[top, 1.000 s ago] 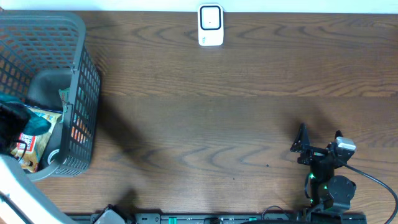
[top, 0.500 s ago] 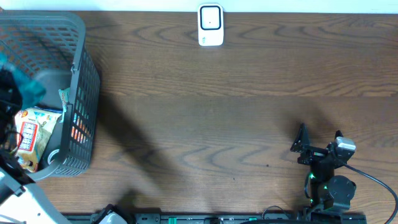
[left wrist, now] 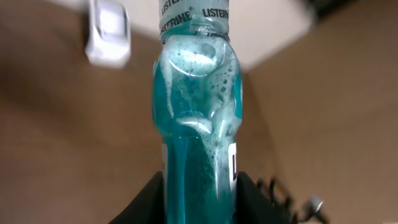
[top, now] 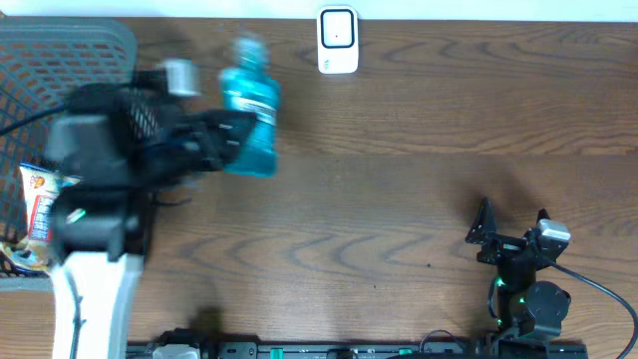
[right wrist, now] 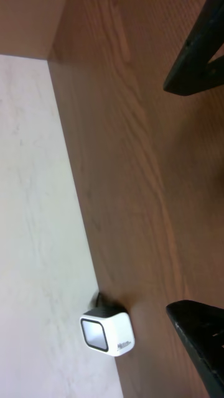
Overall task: Scan the item barcode
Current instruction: 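Lift the bottle out and set it upright on the table center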
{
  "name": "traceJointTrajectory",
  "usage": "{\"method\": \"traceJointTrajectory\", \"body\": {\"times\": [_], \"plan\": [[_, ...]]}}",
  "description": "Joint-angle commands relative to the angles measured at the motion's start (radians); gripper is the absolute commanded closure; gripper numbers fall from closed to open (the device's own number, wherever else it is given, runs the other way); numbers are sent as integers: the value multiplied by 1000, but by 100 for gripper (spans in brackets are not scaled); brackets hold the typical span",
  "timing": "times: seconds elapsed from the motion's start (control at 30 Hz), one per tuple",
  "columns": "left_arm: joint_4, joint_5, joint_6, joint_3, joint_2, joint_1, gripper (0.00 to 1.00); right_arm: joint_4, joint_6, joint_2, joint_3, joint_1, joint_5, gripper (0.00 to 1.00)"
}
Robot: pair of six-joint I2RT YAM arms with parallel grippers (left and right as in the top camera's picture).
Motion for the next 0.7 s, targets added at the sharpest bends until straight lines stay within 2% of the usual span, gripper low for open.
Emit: {"method": "traceJointTrajectory", "body": {"times": [0.0, 0.13, 0.4, 0.47, 0.5, 0.67], "plan": [[-24, -194, 60, -11, 95, -152, 82, -4, 7, -3, -1, 5, 2, 1], [-47, -358, 62, -11, 241, -257, 81, -4, 7, -3, -1, 5, 2, 1], [3, -368, 31, -11, 501, -312, 81, -4, 7, -3, -1, 5, 2, 1], [29, -367, 0, -11, 555, -321, 81, -4, 7, -3, -1, 5, 2, 1], [40, -367, -17, -11, 575, -326, 85, -4, 7, -3, -1, 5, 2, 1], [97, -364, -96, -11, 649, -373, 85, -4, 7, -3, -1, 5, 2, 1]]}}
